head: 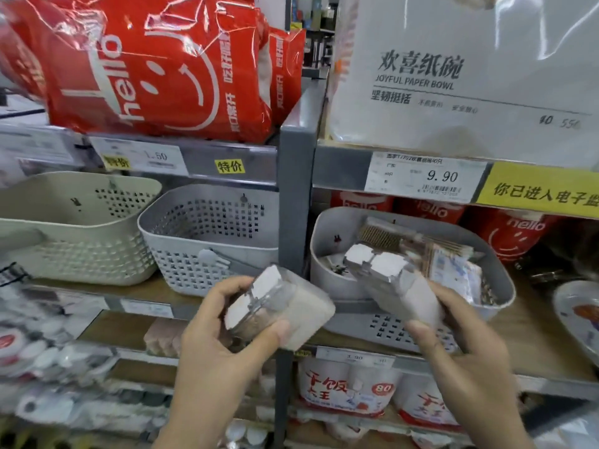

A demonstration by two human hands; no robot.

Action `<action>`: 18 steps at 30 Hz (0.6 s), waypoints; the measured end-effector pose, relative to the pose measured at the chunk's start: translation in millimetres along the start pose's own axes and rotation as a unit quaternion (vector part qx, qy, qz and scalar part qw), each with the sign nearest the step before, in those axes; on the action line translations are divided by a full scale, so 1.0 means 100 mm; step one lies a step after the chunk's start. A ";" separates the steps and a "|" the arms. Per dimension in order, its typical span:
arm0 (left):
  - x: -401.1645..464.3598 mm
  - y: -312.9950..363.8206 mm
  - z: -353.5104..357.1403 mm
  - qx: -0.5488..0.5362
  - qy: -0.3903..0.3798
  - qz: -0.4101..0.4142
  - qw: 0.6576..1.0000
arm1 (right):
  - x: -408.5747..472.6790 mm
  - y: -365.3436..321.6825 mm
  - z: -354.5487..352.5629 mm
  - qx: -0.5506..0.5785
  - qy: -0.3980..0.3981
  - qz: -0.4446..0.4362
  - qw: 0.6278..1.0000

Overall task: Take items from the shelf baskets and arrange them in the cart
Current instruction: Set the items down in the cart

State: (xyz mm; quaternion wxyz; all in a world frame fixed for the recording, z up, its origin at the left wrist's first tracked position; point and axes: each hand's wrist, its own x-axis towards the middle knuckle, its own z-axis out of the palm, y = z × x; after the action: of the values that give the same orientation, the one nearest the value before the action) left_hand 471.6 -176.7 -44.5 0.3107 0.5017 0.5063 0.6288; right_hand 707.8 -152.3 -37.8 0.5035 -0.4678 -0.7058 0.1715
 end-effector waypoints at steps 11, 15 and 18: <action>-0.39 -0.08 -1.55 0.021 0.164 -0.119 0.979 | -0.54 -0.77 1.81 0.317 -0.154 0.214 0.911; -0.81 -0.11 -2.46 0.014 0.275 -0.170 0.946 | -0.73 -1.28 2.61 0.362 -0.263 0.257 0.857; -1.25 -0.11 -3.15 0.021 0.370 -0.197 0.908 | -0.96 -1.69 3.19 0.373 -0.345 0.273 0.817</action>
State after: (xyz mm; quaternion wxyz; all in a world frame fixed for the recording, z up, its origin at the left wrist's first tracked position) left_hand 209.9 -388.3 -89.0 0.2079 0.1292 0.6867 0.6845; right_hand 353.0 -244.5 -109.0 0.2954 -0.3283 -0.5584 0.7023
